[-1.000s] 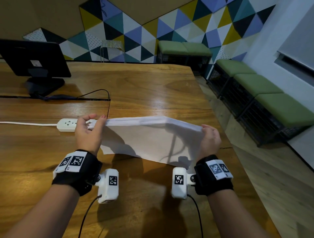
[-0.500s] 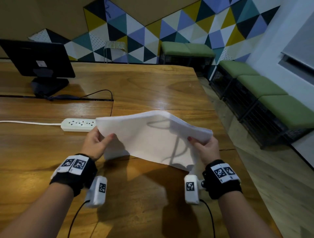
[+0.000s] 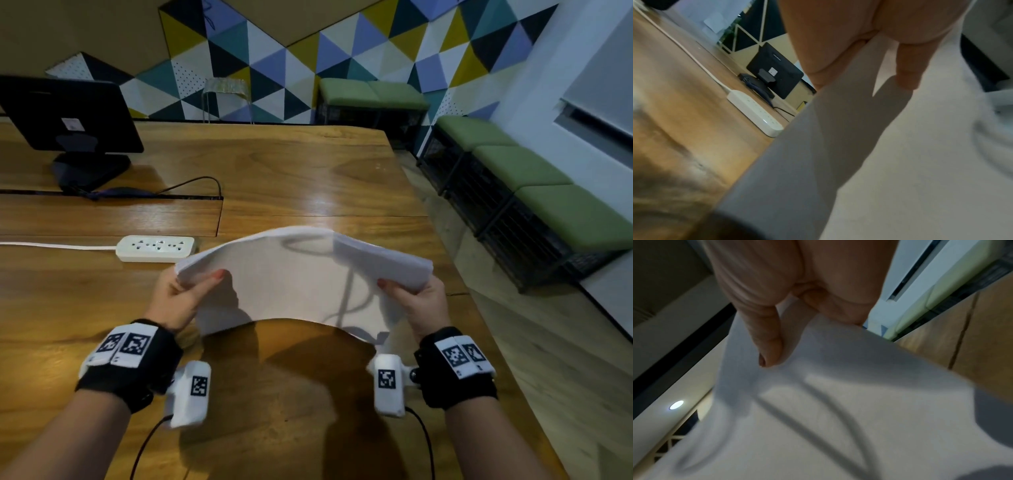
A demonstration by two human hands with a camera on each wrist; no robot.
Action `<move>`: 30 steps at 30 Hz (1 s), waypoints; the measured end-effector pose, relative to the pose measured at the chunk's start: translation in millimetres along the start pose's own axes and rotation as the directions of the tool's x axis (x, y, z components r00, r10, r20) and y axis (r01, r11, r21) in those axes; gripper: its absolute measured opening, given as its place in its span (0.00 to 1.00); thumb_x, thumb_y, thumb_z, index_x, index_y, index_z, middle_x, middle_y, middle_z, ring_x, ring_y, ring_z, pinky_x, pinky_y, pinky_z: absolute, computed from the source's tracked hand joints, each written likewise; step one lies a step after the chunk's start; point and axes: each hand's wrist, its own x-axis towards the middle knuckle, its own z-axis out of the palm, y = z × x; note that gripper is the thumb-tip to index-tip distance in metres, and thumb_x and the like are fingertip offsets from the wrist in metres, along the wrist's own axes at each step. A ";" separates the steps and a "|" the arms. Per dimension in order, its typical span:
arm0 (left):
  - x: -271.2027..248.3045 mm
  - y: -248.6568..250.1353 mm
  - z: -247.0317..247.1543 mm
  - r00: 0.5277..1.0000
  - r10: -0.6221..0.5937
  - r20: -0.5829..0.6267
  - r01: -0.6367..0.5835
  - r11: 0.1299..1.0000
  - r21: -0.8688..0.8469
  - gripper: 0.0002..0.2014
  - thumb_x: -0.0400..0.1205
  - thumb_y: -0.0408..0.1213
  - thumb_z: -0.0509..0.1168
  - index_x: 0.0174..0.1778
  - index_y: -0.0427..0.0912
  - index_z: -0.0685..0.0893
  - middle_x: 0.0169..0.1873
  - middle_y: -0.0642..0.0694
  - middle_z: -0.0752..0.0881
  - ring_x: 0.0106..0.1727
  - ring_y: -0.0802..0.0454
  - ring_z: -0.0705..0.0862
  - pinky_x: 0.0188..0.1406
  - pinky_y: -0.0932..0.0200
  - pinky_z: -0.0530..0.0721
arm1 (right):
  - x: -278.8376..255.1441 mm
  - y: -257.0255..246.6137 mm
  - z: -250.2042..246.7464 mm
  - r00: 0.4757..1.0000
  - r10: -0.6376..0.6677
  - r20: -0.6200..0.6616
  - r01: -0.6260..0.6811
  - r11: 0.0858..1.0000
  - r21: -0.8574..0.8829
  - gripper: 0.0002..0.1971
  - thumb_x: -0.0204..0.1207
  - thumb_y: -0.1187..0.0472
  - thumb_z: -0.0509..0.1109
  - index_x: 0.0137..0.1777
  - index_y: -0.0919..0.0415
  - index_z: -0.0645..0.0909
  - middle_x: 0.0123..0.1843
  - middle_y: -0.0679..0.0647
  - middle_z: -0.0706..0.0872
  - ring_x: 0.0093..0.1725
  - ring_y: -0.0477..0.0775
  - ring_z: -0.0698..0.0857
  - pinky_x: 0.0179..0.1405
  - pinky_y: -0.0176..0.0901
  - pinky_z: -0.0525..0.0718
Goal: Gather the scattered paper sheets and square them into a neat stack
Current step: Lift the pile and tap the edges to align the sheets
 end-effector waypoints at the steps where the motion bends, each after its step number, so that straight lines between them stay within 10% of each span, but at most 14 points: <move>1: -2.2 -0.2 -3.1 0.999 -0.018 0.027 0.018 1.000 0.011 0.08 0.72 0.32 0.69 0.43 0.48 0.83 0.28 0.60 0.90 0.37 0.62 0.87 0.31 0.74 0.82 | -1.0 3.0 -4.5 1.000 0.010 -0.003 -0.010 1.000 0.002 0.20 0.60 0.77 0.77 0.52 0.64 0.82 0.36 0.46 0.90 0.36 0.34 0.87 0.32 0.26 0.84; 5: -8.2 -5.1 -1.8 0.995 -0.080 0.058 0.074 0.992 0.101 0.11 0.74 0.23 0.66 0.45 0.45 0.81 0.35 0.54 0.85 0.39 0.59 0.83 0.45 0.67 0.85 | -9.1 19.6 1.3 0.993 0.114 0.035 -0.110 0.989 -0.095 0.19 0.59 0.74 0.79 0.43 0.52 0.81 0.43 0.50 0.86 0.42 0.43 0.86 0.48 0.39 0.87; 8: -4.1 -4.0 -0.9 1.000 0.004 -0.011 -0.003 0.998 0.068 0.15 0.74 0.22 0.67 0.51 0.45 0.80 0.42 0.51 0.82 0.43 0.59 0.80 0.35 0.73 0.83 | -6.4 12.7 11.8 0.995 0.084 0.057 -0.080 0.995 -0.067 0.20 0.63 0.77 0.76 0.40 0.49 0.81 0.40 0.46 0.86 0.36 0.32 0.86 0.40 0.29 0.85; 10: -4.0 -2.6 -5.0 1.000 -0.009 -0.024 0.010 1.000 0.026 0.16 0.73 0.24 0.68 0.44 0.52 0.80 0.42 0.53 0.82 0.44 0.61 0.79 0.36 0.71 0.83 | -3.5 9.5 7.0 0.996 0.063 0.066 -0.061 0.997 -0.038 0.19 0.61 0.76 0.77 0.43 0.51 0.81 0.42 0.49 0.86 0.42 0.43 0.87 0.40 0.34 0.84; 14: -9.2 -3.8 -10.7 0.998 0.025 0.051 -0.031 0.991 0.127 0.25 0.69 0.24 0.72 0.56 0.54 0.79 0.48 0.58 0.82 0.48 0.65 0.83 0.44 0.69 0.81 | -13.5 6.3 1.8 0.994 0.058 0.094 -0.058 0.998 -0.003 0.36 0.40 0.45 0.86 0.52 0.45 0.79 0.53 0.52 0.84 0.51 0.51 0.87 0.42 0.32 0.86; 18: -4.2 1.4 -5.7 0.970 0.102 -0.222 -0.109 0.994 -0.022 0.30 0.70 0.39 0.72 0.67 0.54 0.69 0.49 0.53 0.84 0.45 0.74 0.83 0.44 0.69 0.78 | -8.0 -7.3 19.4 0.987 -0.044 -0.154 0.055 0.996 0.067 0.46 0.44 0.24 0.71 0.64 0.44 0.71 0.54 0.53 0.84 0.49 0.54 0.85 0.40 0.36 0.84; 20: -1.1 7.3 2.2 0.929 0.095 -0.359 -0.132 0.988 -0.079 0.32 0.68 0.53 0.69 0.67 0.51 0.70 0.47 0.50 0.84 0.46 0.70 0.81 0.51 0.64 0.75 | -2.8 -14.2 28.0 0.966 -0.047 -0.256 0.066 0.996 0.066 0.37 0.57 0.30 0.67 0.65 0.47 0.70 0.54 0.54 0.84 0.52 0.54 0.82 0.44 0.39 0.77; 24: 6.4 7.6 14.3 0.872 0.029 -0.488 -0.076 0.994 -0.078 0.24 0.74 0.46 0.69 0.65 0.46 0.75 0.32 0.52 0.73 0.31 0.64 0.73 0.34 0.70 0.76 | 2.2 -17.2 33.3 0.944 0.022 -0.329 0.000 0.998 0.066 0.16 0.75 0.57 0.66 0.62 0.58 0.76 0.49 0.48 0.78 0.42 0.42 0.77 0.30 0.29 0.75; 27: 11.3 7.6 13.7 0.887 0.025 -0.460 -0.063 0.996 -0.067 0.19 0.72 0.50 0.69 0.58 0.53 0.77 0.38 0.47 0.78 0.38 0.53 0.76 0.39 0.58 0.75 | 4.0 -18.0 32.9 0.950 0.005 -0.312 0.014 0.998 0.058 0.11 0.76 0.62 0.64 0.57 0.61 0.78 0.47 0.50 0.79 0.40 0.41 0.76 0.22 0.16 0.72; 30: 12.9 7.2 11.8 0.919 0.006 -0.395 -0.044 0.995 -0.088 0.23 0.66 0.58 0.67 0.56 0.57 0.76 0.51 0.39 0.81 0.53 0.42 0.79 0.48 0.51 0.78 | 2.6 -19.5 32.4 0.954 0.008 -0.300 0.003 0.999 0.036 0.11 0.74 0.55 0.65 0.54 0.58 0.77 0.49 0.53 0.79 0.45 0.49 0.79 0.35 0.28 0.77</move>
